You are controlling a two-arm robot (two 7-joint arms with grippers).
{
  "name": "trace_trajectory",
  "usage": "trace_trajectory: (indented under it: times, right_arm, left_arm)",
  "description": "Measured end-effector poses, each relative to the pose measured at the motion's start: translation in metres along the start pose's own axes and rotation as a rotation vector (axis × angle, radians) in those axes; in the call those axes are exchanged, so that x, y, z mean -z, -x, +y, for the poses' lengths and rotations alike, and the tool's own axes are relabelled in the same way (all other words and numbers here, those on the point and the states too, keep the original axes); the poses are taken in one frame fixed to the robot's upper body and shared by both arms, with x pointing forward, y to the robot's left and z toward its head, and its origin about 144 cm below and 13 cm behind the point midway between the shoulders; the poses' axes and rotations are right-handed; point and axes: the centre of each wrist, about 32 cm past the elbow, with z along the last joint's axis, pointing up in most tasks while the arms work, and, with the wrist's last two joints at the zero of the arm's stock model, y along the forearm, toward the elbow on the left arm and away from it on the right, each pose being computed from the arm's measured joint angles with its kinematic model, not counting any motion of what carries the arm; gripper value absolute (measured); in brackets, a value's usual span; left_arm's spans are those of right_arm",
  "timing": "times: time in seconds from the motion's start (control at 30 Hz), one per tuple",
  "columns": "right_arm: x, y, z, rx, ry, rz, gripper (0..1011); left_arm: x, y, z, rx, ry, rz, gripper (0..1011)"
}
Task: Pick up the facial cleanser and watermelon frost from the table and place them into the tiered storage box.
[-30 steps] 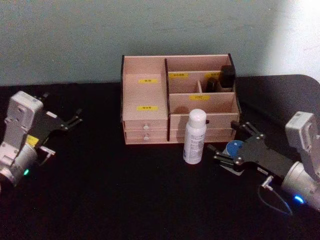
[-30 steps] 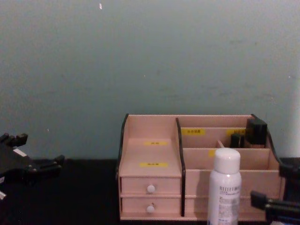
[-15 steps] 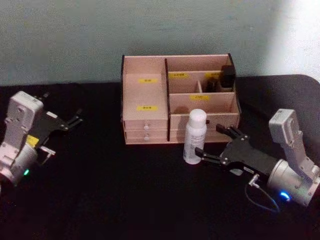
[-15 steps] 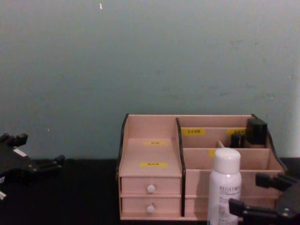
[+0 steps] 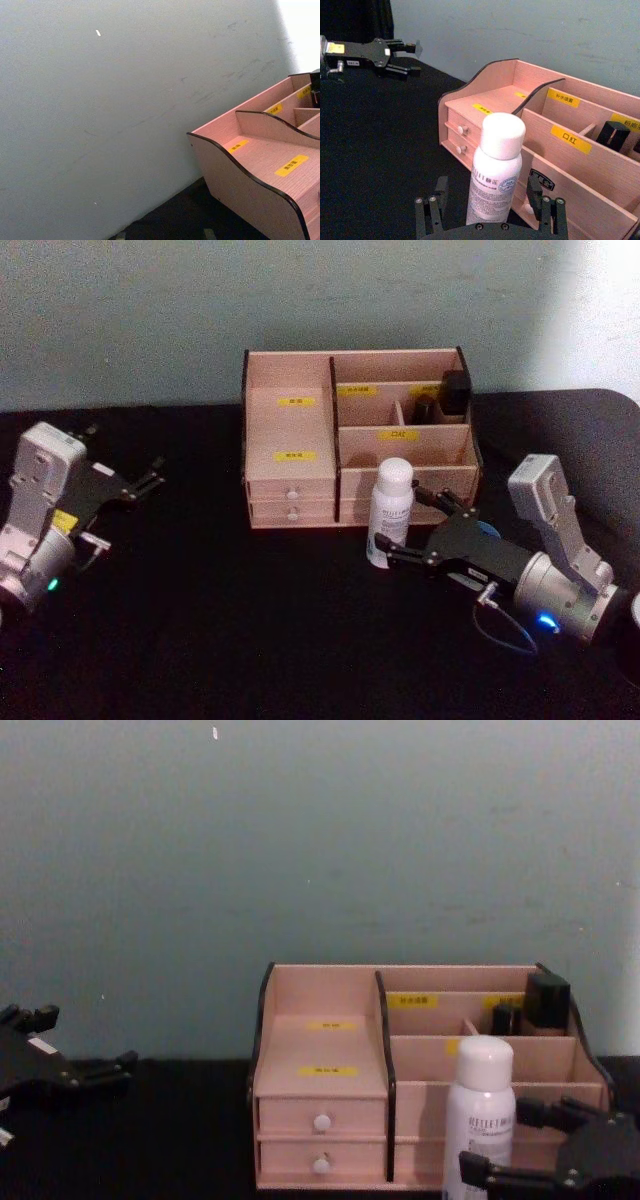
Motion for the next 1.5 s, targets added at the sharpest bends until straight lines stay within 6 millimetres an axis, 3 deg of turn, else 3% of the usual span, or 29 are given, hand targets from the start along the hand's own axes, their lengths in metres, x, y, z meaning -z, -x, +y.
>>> trace_trajectory:
  times: [0.7, 1.4, 1.5]
  right_arm:
    - [0.001, -0.008, 0.025, 0.017, 0.001, 0.016, 1003]
    - [0.001, -0.010, 0.027, 0.017, 0.004, 0.025, 1003]
    - [0.001, -0.010, 0.027, 0.017, 0.004, 0.025, 948]
  left_arm:
    - [0.000, 0.000, 0.000, 0.000, 0.000, 0.000, 1001]
    - [0.000, 0.000, 0.000, 0.000, 0.000, 0.000, 1001]
    - [0.000, 0.000, 0.000, 0.000, 0.000, 0.000, 1001]
